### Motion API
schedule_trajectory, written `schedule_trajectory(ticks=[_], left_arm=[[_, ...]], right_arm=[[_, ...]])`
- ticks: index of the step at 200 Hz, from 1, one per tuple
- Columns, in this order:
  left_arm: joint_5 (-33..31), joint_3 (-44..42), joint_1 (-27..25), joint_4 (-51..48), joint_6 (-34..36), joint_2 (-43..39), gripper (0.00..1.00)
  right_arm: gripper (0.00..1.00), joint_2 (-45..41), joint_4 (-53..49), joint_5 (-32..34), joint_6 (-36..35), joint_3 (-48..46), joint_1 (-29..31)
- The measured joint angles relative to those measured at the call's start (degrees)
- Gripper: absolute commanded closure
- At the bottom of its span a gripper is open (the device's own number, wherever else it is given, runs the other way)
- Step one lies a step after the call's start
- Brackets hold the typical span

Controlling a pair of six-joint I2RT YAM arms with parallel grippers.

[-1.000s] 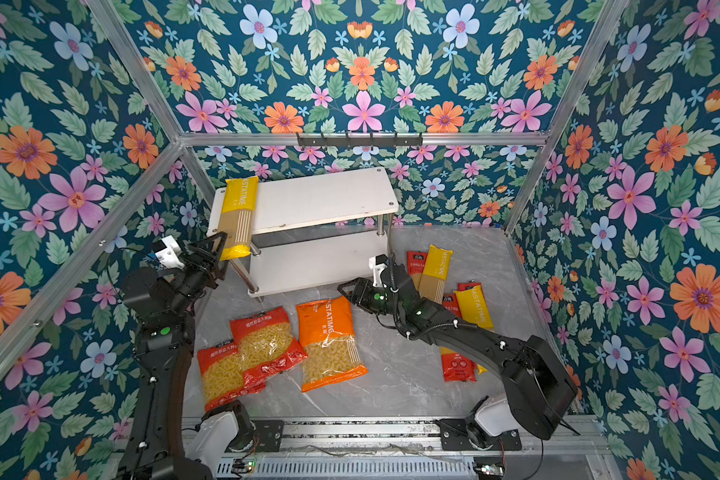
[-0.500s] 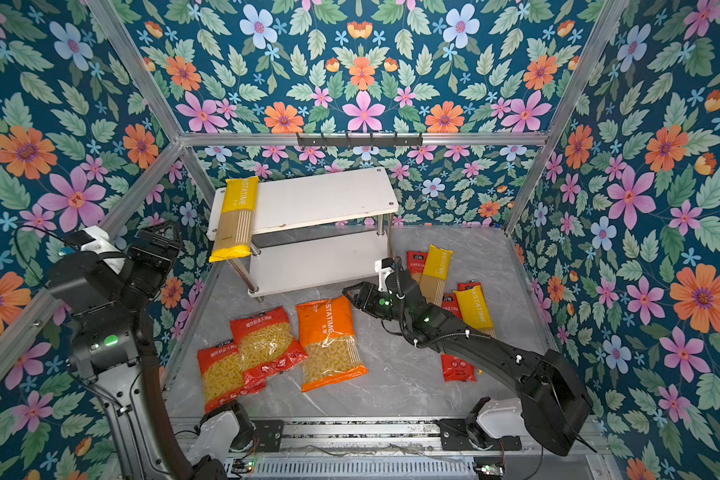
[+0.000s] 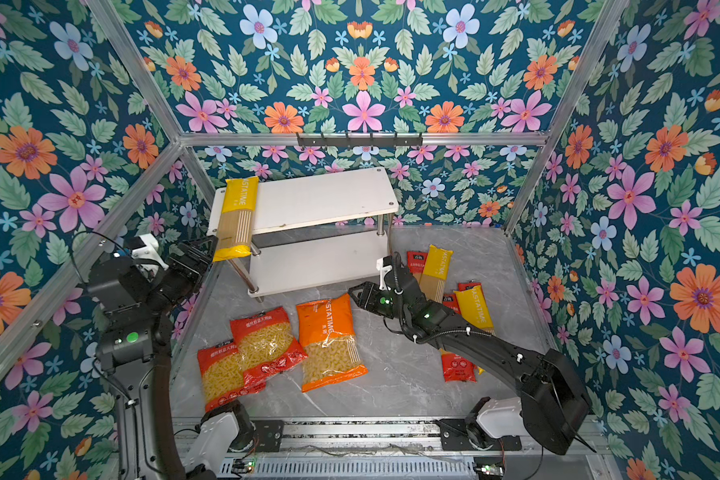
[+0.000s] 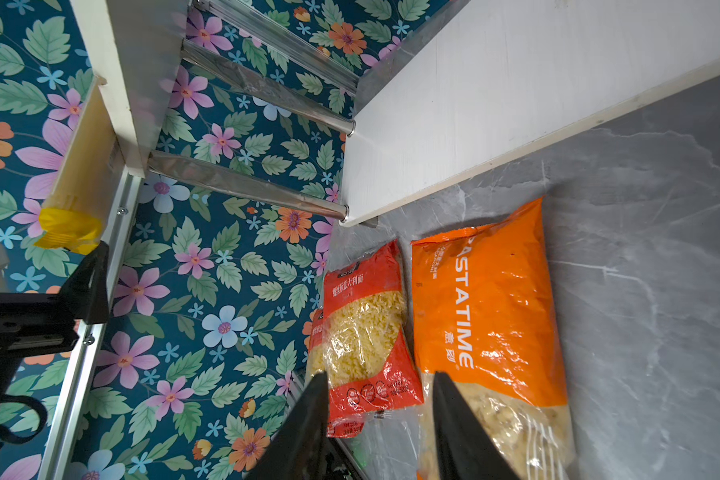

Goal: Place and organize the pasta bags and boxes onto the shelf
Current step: 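Settle the spaghetti pack upright on the top shelf, open left gripper, withdraw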

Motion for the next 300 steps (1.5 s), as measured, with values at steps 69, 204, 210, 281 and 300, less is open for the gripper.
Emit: schedule_trajectory(ticks=[69,204,210,281,300], left_arm=[[1.9,-11.67,-5.97,20.02,-16.2,-0.92,0.26],[-10.88,-13.27,-13.49,24.24,-20.52,0.13,0.65],[-11.13,-13.29,-13.33,24.17,-20.57,0.15,0.7],[-14.91,-14.45,-11.67,25.16,-24.41,-1.05,1.0],[-16.57,-14.97,-11.41,26.73,-25.51,-0.76,1.0]], right_arm=[[0.56,0.52,-1.68,0.52,-0.63,1.7,1.31],[0.56,-1.42,-2.99,2.21,-2.54,1.01,1.68],[0.56,-1.57,-2.99,2.36,-2.56,0.9,1.68],[0.56,-2.64,-3.04,3.17,-2.8,0.2,1.77],[0.55,-2.71,-3.04,3.17,-2.82,0.2,1.92]])
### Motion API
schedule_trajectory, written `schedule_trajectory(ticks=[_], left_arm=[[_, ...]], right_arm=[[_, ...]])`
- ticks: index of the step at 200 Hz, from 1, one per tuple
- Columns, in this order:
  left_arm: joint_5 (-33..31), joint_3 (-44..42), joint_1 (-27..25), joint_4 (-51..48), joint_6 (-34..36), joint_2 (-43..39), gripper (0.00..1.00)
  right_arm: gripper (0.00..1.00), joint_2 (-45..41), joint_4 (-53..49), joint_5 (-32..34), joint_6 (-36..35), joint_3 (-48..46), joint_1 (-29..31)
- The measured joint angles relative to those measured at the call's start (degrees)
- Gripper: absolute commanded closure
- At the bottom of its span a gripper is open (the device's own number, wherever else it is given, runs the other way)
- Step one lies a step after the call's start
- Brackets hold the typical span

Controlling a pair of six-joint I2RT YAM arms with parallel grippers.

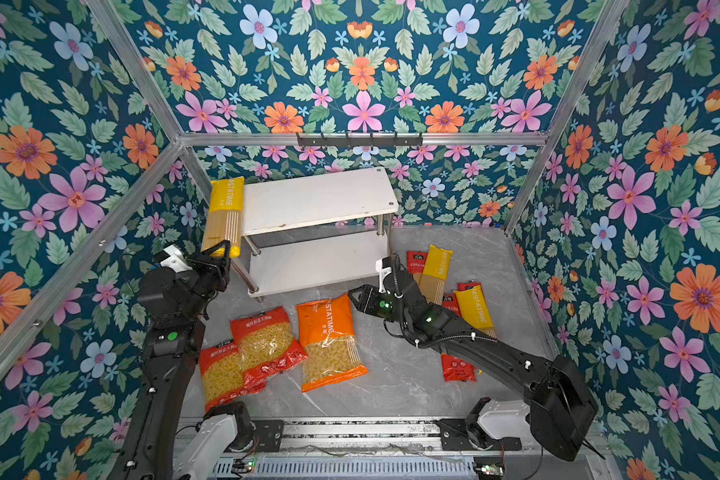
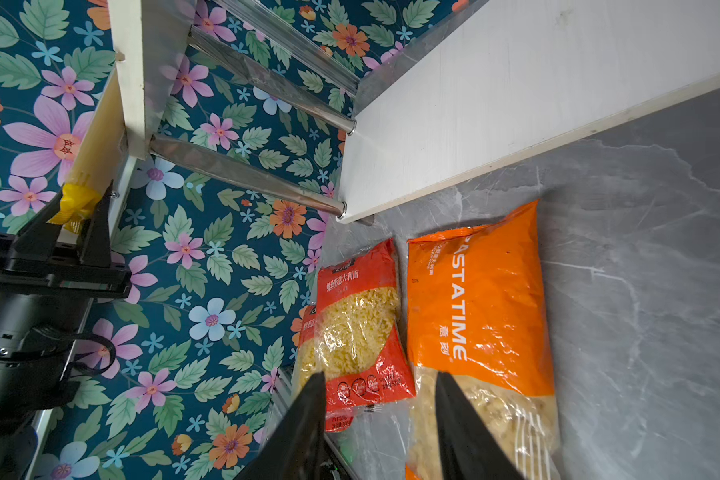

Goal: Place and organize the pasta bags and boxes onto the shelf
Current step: 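Settle the spaghetti pack upright on the top shelf, open left gripper, withdraw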

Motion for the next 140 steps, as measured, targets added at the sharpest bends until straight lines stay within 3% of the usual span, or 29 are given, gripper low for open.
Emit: schedule_trajectory(ticks=[41,79,89,107,120,140], left_arm=[[-0.26,0.7,0.24,2.45,-1.31,2.64,0.99],[0.24,2.08,0.33,2.21,-1.16,4.15,0.89],[0.55,2.1,0.33,2.25,-1.07,4.28,0.79],[0.87,1.7,0.33,2.25,-0.66,3.67,0.46],[1.16,1.27,0.33,2.25,-0.11,2.29,0.31],[1.4,1.4,0.33,1.75,1.86,-0.02,0.21]], right_arm=[[0.56,-0.24,0.0,0.02,-0.2,-0.09,0.07],[0.56,-0.42,-0.09,0.04,-0.2,-0.15,0.11],[0.56,-0.42,-0.11,0.07,-0.2,-0.15,0.13],[0.56,-0.42,-0.17,0.09,-0.22,-0.15,0.22],[0.56,-0.48,-0.48,0.26,-0.22,-0.15,0.26],[0.55,-0.52,-0.94,0.44,-0.26,-0.15,0.28]])
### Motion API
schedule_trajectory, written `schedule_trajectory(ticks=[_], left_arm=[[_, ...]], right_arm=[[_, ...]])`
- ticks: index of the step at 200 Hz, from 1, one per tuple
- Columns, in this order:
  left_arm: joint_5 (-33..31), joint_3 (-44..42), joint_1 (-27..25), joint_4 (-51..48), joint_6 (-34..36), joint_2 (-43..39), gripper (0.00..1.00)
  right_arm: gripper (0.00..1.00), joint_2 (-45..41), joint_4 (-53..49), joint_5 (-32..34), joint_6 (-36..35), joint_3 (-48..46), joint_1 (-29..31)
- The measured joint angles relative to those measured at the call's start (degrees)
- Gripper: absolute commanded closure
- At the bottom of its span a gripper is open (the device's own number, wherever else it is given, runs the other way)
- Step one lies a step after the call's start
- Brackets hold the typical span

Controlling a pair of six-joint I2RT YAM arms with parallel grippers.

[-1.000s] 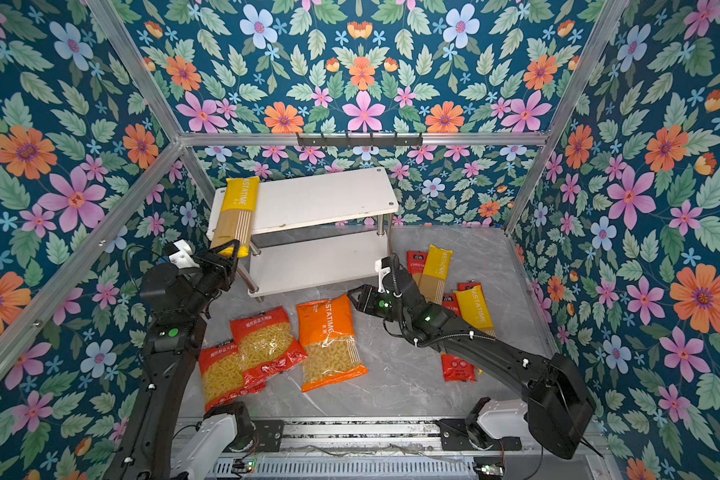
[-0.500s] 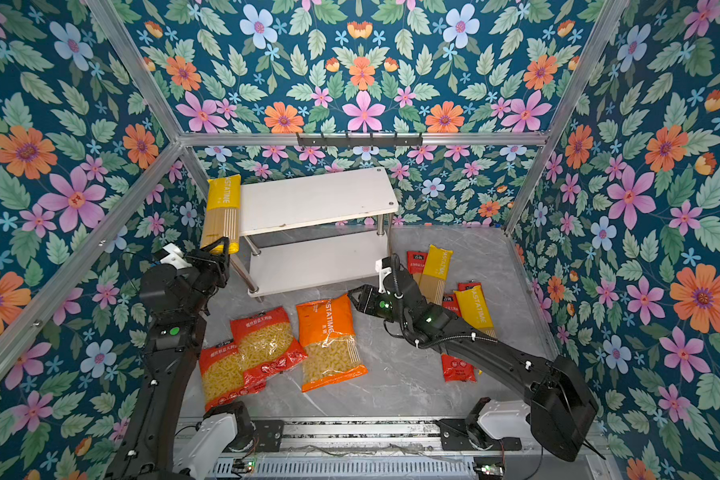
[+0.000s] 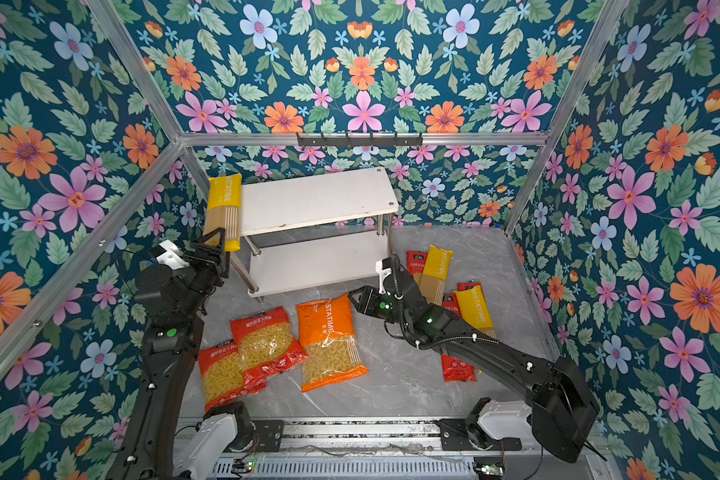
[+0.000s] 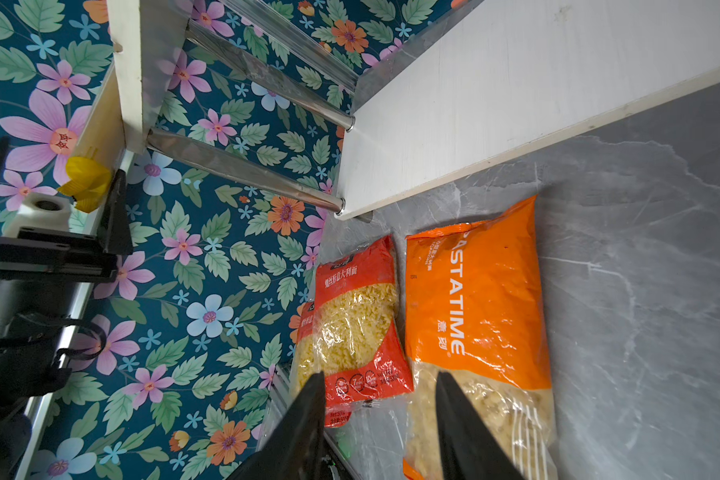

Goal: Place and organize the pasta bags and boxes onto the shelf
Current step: 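Settle the spaghetti pack upright on the top shelf, open left gripper, withdraw, then grasp the yellow PASTATIME spaghetti pack with the right gripper while the left lowers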

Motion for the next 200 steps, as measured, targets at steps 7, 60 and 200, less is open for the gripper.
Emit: schedule_trajectory(ticks=[7,60,200], left_arm=[[0.35,0.11,-0.04,-0.87,1.05,-0.83,0.2],[-0.57,-5.38,-14.32,-7.87,14.95,-8.07,0.14],[-31.28,-19.63,-63.6,9.14,39.6,15.28,0.17]], right_arm=[[0.55,0.0,-0.24,0.02,-0.09,0.0,0.0],[0.55,1.9,-1.73,1.11,-1.03,0.09,-0.15],[0.5,-1.9,-16.2,1.07,-8.15,-7.78,-22.38]])
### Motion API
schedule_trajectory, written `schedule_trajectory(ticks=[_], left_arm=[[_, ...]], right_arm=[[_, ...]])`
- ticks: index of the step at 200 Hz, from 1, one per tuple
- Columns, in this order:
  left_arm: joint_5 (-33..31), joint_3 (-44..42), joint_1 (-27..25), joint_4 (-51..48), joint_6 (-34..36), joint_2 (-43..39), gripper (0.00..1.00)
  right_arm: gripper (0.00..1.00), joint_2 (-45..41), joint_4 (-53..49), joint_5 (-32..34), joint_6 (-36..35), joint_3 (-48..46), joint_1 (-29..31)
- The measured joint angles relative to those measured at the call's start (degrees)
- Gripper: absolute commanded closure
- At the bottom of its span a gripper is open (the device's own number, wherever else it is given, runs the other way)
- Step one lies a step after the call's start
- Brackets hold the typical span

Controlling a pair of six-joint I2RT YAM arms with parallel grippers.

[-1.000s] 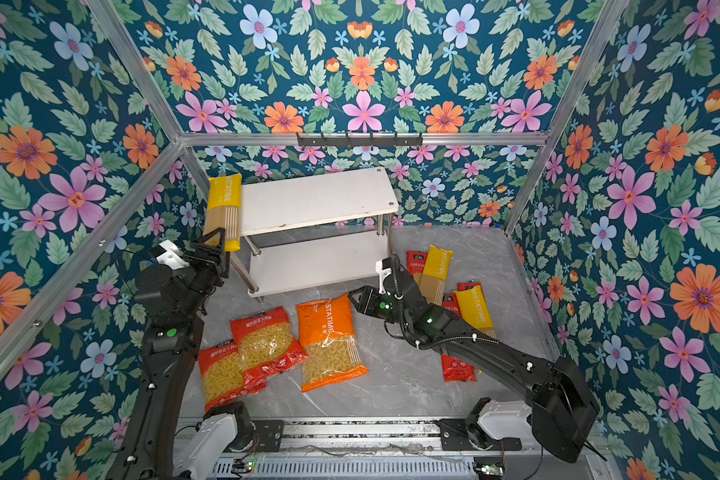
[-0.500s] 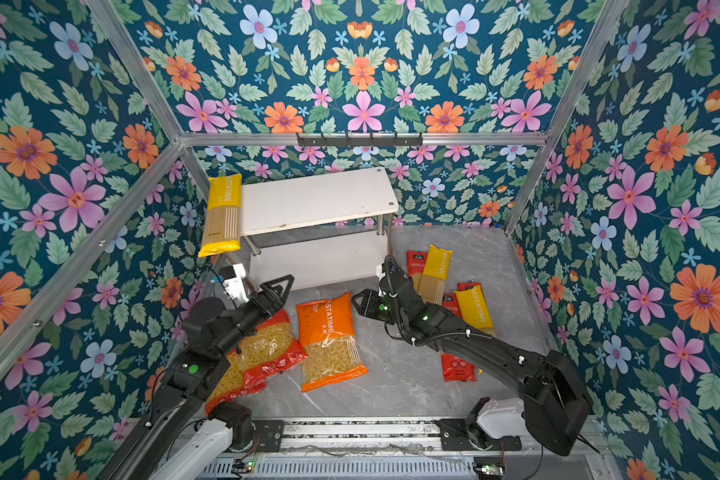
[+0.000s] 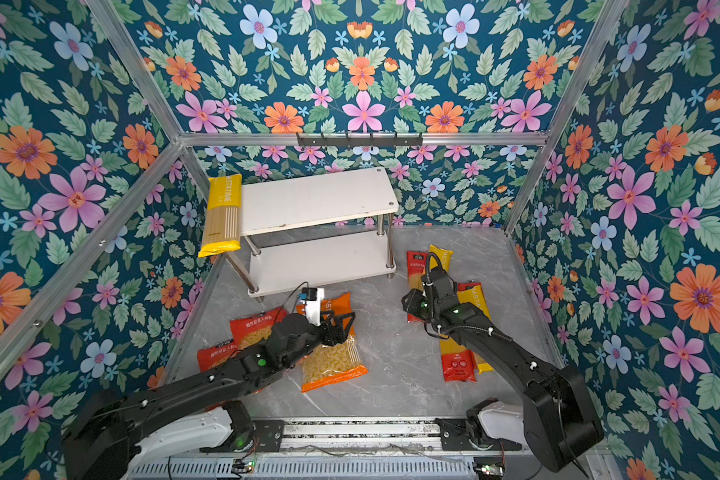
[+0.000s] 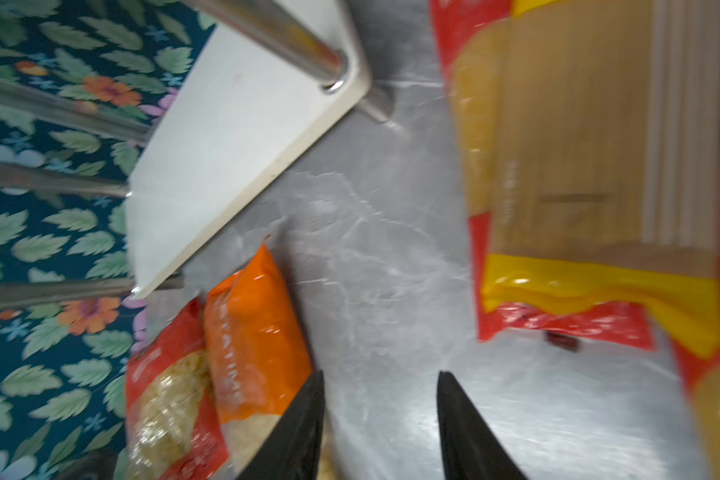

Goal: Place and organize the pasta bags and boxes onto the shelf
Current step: 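Grasp the yellow PASTATIME spaghetti pack with the right gripper while the left lowers, then lift the yellow pack upright with the right gripper toward the left gripper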

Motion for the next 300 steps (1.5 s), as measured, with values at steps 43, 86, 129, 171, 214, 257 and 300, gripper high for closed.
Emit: schedule_trajectory(ticks=[43,86,129,171,214,257,300], left_arm=[[-3.65,6.95,-7.37,7.15,8.59,17.09,0.15],[-1.42,4.98,-7.74,16.63,8.81,20.68,0.15],[-0.46,2.64,-7.8,20.72,8.59,18.71,0.15],[-1.81,1.01,-7.8,21.88,8.55,16.39,0.15],[-3.19,0.33,-7.8,22.62,8.13,14.23,0.15],[-6.38,4.2,-7.28,15.67,4.9,10.62,0.17],[-7.28,7.06,-5.44,6.03,1.38,5.01,0.19]], right_arm=[[0.47,3.43,-4.11,1.88,-5.4,-0.17,-13.31],[0.45,15.69,-2.6,-1.84,-8.09,8.07,-20.76],[0.4,31.17,-2.49,-4.68,-10.95,20.7,-22.71],[0.53,39.74,-1.49,-11.82,-12.26,26.45,-23.85],[0.81,37.22,5.55,-15.23,-11.65,21.57,-24.17],[0.87,28.89,6.34,-17.51,-10.82,13.7,-24.13],[0.92,14.23,8.31,-20.98,-8.66,3.17,-24.09]])
